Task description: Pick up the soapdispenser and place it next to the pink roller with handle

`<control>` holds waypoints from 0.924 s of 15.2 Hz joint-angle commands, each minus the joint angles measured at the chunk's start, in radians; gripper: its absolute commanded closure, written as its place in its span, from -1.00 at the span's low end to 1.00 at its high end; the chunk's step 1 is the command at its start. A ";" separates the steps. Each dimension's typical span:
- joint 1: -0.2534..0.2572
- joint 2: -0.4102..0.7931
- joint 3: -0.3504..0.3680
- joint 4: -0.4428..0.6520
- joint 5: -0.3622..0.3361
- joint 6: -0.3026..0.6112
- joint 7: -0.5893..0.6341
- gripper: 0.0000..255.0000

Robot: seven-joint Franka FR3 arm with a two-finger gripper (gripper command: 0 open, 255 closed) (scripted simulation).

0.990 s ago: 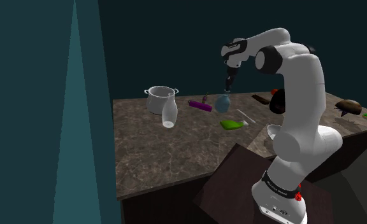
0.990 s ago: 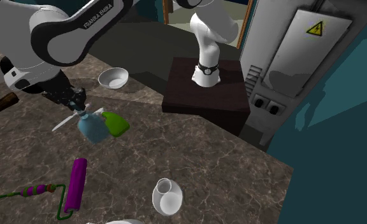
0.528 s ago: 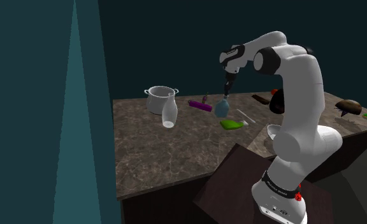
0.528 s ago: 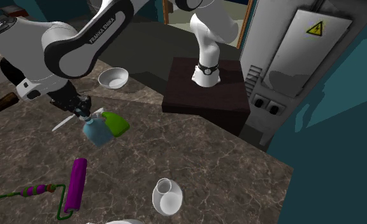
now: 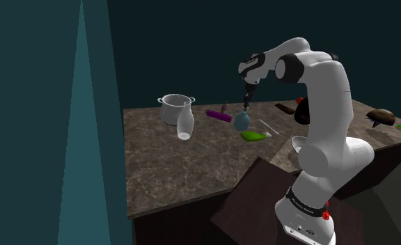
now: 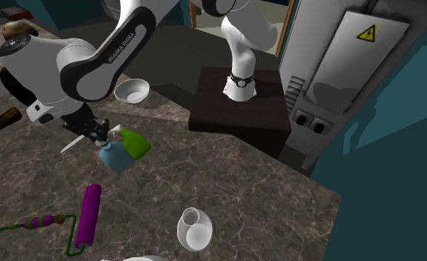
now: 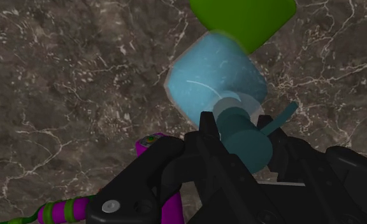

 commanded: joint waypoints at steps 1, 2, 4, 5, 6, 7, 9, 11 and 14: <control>-0.001 0.006 0.000 -0.005 0.000 0.000 -0.001 1.00; -0.001 0.006 0.000 -0.005 0.000 0.000 -0.001 1.00; -0.001 0.006 0.000 -0.005 0.000 0.000 -0.001 1.00; -0.001 0.006 0.000 -0.005 0.000 0.000 -0.001 1.00; -0.001 0.006 0.000 -0.005 0.000 0.000 -0.001 1.00; -0.001 0.002 -0.001 -0.010 0.000 0.000 -0.002 -1.00; -0.002 0.003 -0.001 -0.005 0.000 -0.004 -0.002 -1.00; -0.002 0.002 -0.001 -0.006 -0.001 -0.004 -0.002 -1.00; 0.000 -0.015 -0.004 0.029 -0.006 -0.056 0.004 -1.00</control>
